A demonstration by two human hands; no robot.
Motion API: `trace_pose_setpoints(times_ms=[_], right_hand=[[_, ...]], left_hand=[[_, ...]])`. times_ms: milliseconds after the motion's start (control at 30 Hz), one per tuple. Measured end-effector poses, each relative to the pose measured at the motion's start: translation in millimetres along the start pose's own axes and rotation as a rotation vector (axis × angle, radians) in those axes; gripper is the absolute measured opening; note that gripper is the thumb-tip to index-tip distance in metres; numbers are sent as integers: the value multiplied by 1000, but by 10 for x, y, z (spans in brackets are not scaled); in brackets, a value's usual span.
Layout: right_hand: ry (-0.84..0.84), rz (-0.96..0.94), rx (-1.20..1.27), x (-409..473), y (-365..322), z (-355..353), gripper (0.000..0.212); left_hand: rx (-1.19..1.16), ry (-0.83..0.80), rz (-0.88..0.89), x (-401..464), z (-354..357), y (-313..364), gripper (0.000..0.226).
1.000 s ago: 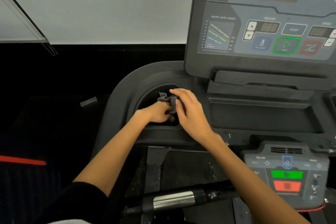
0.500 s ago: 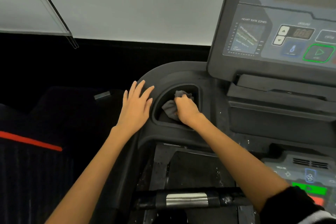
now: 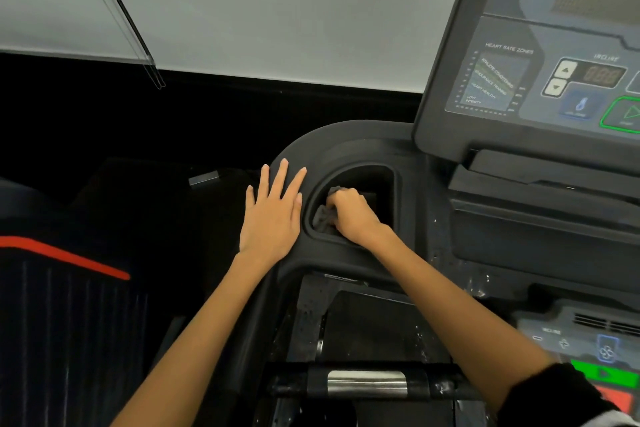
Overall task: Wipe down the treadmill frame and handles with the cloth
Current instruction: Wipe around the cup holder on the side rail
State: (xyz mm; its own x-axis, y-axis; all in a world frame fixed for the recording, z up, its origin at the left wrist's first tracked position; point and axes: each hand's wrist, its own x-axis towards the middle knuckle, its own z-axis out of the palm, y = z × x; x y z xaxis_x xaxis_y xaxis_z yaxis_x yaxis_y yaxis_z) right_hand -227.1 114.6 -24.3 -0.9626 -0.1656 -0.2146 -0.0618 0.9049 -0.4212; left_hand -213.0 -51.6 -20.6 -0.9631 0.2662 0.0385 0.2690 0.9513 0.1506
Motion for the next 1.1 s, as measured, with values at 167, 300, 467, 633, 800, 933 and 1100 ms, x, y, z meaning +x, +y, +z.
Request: trace_pose_setpoints(times_ms=[167,300,467,633,800,933,1100], right_hand=[[-235,-44,113,-23,-2,-92,24],[-478,39,236,-108,-51,-278,34],[-523,113,376,-303,-127,-367,52],[-416,61,0,-437,-7,-325,57],[-176,-118,115,-667,183,-319,22],[7,-292,76,-826,259,-373,20],[115,-257,124,-1067,345,-738,24]], left_hand=[[18,0,-7,-4,-3,12,53],[18,1,-7,-16,-5,12,52],[2,12,-3,-48,-28,25,52],[44,17,6,-140,9,25,52],[81,43,22,-266,38,47,50],[32,87,40,-341,38,118,54],[-170,148,111,-385,10,370,54]])
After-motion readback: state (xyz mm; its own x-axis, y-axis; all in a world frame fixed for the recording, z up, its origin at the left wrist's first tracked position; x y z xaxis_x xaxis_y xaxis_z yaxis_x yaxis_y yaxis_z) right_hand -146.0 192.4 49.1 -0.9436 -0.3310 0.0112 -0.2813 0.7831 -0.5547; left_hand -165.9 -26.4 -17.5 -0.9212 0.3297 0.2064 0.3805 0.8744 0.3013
